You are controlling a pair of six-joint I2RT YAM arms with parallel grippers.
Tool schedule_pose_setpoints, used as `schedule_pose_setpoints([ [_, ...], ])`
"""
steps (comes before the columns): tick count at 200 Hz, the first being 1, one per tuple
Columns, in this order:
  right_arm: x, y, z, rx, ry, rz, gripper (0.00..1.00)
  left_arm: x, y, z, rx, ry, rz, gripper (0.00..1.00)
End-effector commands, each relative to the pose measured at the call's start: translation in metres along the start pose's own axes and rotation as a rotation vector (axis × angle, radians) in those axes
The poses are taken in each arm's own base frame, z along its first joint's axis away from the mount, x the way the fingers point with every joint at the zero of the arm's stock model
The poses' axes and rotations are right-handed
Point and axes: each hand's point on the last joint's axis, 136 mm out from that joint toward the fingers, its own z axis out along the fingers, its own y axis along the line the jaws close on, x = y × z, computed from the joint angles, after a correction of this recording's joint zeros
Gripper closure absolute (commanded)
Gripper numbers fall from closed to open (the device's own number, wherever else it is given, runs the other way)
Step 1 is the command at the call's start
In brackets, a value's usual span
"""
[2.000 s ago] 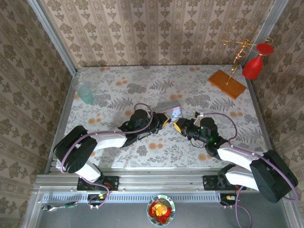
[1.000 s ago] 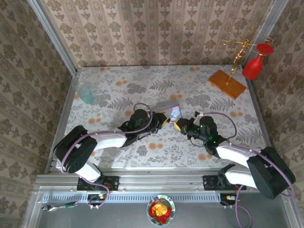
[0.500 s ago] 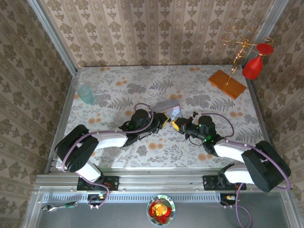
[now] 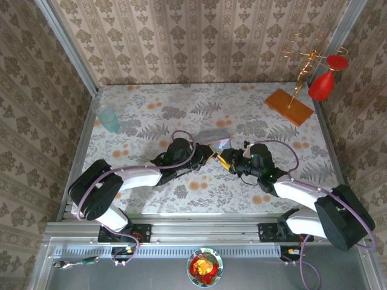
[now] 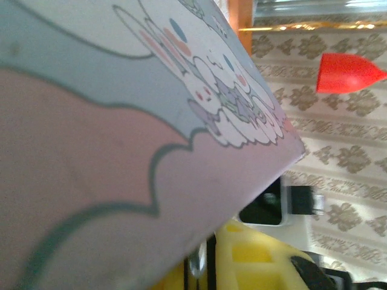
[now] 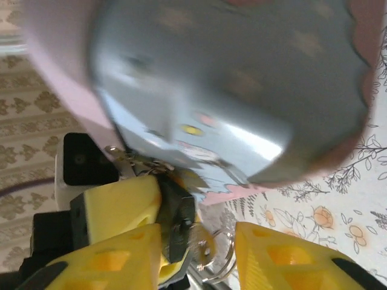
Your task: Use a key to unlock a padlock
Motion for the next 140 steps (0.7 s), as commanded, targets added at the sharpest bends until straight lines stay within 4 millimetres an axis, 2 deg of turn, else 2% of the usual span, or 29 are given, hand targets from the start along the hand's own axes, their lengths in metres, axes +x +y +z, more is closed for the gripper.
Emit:
schedule_pose_setpoints([
  [1, -0.001, -0.024, -0.015, 0.16, -0.024, -0.235, 0.54, -0.014, 0.001, -0.013, -0.046, -0.017, 0.084, 1.0],
  [16, -0.005, -0.038, -0.027, 0.229, -0.055, -0.324, 0.52, -0.023, 0.011, -0.018, -0.075, -0.034, 0.083, 1.0],
  [38, -0.005, -0.041, -0.04, 0.244, -0.077, -0.438, 0.52, -0.027, 0.019, -0.023, -0.114, -0.031, 0.108, 1.0],
  [65, -0.003, -0.031, -0.055, 0.224, -0.108, -0.581, 0.49, -0.028, 0.027, -0.029, -0.171, -0.014, 0.151, 1.0],
  [76, -0.002, -0.027, -0.061, 0.208, -0.136, -0.648, 0.4, -0.028, 0.033, -0.034, -0.204, -0.014, 0.172, 1.0],
  [93, 0.001, -0.02, -0.069, 0.181, -0.181, -0.783, 0.4, -0.03, 0.043, -0.043, -0.252, -0.017, 0.18, 1.0],
  [108, 0.006, -0.016, -0.075, 0.163, -0.215, -0.922, 0.28, -0.032, 0.052, -0.049, -0.273, -0.014, 0.167, 1.0],
  [121, 0.014, -0.01, -0.078, 0.134, -0.227, -1.052, 0.27, -0.031, 0.059, -0.052, -0.285, -0.013, 0.161, 1.0],
  [140, 0.023, -0.002, -0.079, 0.087, -0.253, -1.156, 0.27, -0.029, 0.063, -0.054, -0.299, 0.001, 0.165, 1.0],
])
